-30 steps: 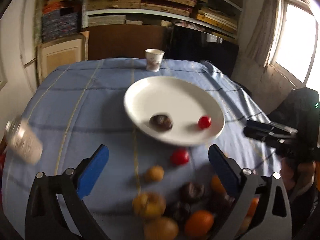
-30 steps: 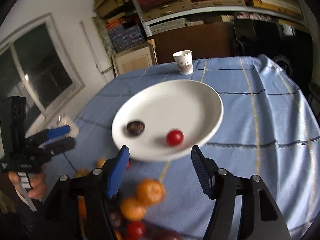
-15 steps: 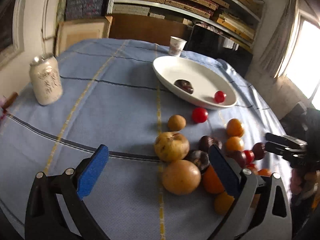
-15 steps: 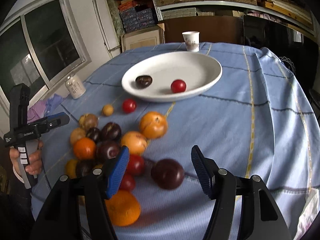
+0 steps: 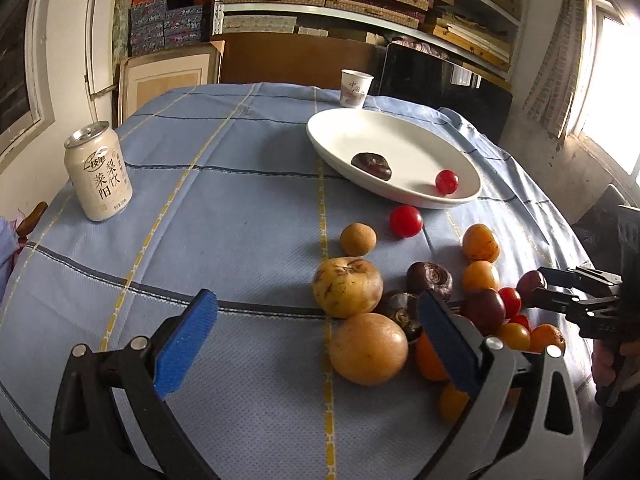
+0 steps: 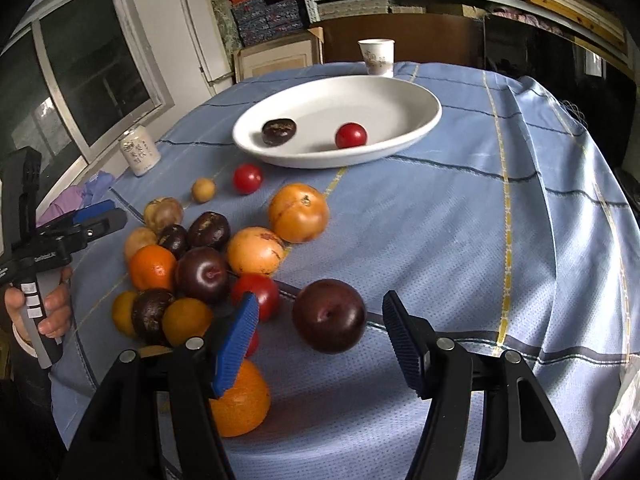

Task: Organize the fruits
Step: 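Grasp the dark red plum with the right tool while the left tool grasps the large tan fruit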

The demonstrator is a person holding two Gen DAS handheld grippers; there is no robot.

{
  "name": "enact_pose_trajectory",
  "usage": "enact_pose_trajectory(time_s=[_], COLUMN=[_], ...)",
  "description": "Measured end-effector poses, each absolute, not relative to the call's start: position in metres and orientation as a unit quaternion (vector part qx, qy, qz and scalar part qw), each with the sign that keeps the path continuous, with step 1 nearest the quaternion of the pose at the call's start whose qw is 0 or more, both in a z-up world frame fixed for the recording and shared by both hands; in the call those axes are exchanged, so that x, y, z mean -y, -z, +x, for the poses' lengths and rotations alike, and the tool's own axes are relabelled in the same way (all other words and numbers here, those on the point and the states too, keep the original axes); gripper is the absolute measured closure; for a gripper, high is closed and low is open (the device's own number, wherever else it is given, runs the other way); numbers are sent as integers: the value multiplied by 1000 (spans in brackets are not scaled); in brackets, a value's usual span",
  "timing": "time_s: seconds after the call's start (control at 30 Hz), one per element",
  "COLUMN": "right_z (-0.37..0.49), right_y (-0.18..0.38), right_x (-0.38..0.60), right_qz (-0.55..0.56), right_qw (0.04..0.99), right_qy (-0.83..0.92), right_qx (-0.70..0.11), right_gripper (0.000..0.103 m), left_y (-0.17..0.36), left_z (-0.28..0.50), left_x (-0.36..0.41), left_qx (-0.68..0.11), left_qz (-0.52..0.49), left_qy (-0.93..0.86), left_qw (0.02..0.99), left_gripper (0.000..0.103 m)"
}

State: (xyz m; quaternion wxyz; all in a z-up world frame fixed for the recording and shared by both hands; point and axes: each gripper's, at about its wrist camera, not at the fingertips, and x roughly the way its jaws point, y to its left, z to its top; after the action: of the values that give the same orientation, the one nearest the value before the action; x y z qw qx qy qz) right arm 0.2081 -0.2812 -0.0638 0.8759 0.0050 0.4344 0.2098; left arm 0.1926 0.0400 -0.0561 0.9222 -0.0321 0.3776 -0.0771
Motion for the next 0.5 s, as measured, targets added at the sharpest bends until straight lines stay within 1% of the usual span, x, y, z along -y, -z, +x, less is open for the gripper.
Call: enact_pose_trajectory(time_s=[0.07,0.2,0.27,0.3,0.5], right_z=[209,212,213,214,217], right_y=[65,67,70,70,70], right_x=[283,284,283,283,294], right_qz=[5,8,8,16,43], right_qw=[876,874,870,866,869], right_qy=[-205,-204,-206,-218,-205], right_qx=[-436,-442,-447,-449,-449], right_gripper=[41,54,58,65,65], left_y=[56,56,57,58,62], left_z=[193,192,193,193,189], left_x=[-38,-35,-32,-31,-22], left_qx=[-377,-376,-380,-382,-391], left_qz=[-29,-20,-14,-11,13], left_qy=[77,78,80,82,114], left_qw=[922,923,921,920,913], left_gripper=[5,5,5,5,6])
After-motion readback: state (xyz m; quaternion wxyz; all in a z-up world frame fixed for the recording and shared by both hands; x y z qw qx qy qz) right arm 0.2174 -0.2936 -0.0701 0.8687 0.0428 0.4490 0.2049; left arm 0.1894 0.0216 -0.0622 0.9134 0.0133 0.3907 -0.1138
